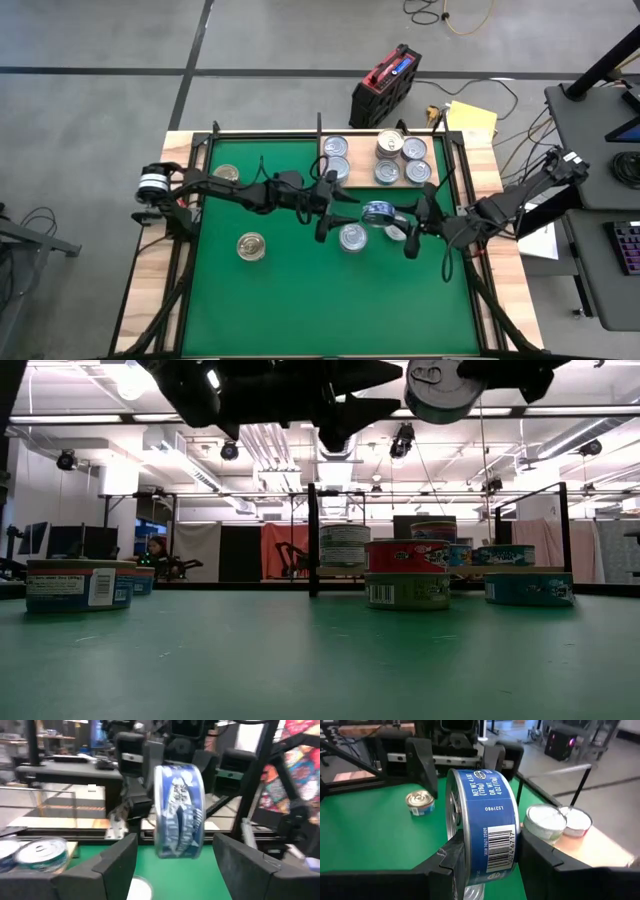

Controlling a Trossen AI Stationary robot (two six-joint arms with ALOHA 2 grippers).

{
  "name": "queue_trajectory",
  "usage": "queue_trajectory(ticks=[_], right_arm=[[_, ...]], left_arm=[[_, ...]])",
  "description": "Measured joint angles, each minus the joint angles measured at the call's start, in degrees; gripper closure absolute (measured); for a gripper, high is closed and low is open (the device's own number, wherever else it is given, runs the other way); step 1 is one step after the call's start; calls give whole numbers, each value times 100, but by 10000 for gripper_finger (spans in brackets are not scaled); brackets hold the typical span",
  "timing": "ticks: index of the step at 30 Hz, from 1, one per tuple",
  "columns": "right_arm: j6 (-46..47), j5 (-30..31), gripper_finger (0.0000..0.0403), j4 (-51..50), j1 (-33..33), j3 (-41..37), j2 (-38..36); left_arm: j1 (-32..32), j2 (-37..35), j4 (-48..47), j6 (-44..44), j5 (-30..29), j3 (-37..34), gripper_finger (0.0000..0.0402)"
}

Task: Stack canned seafood by type on shelf
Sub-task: Stack the blue tuna can on top of the blue tuna can on the shelf

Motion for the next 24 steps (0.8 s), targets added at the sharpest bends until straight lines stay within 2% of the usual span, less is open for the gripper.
queue_trajectory(ticks=[2, 7, 15, 24], right_arm=[[-228, 5, 277, 250, -60, 0, 72], [-709, -8, 277, 681, -150, 0, 284], [-766, -59, 277, 858, -164, 0, 398], [-664, -65, 277, 892, -164, 0, 501]], left_arm=[[0, 61, 205, -27, 185, 0, 157], [-11, 247, 651, -73, 212, 2, 157], [-11, 294, 784, -177, 164, 2, 159], [-12, 294, 850, -177, 168, 2, 209]])
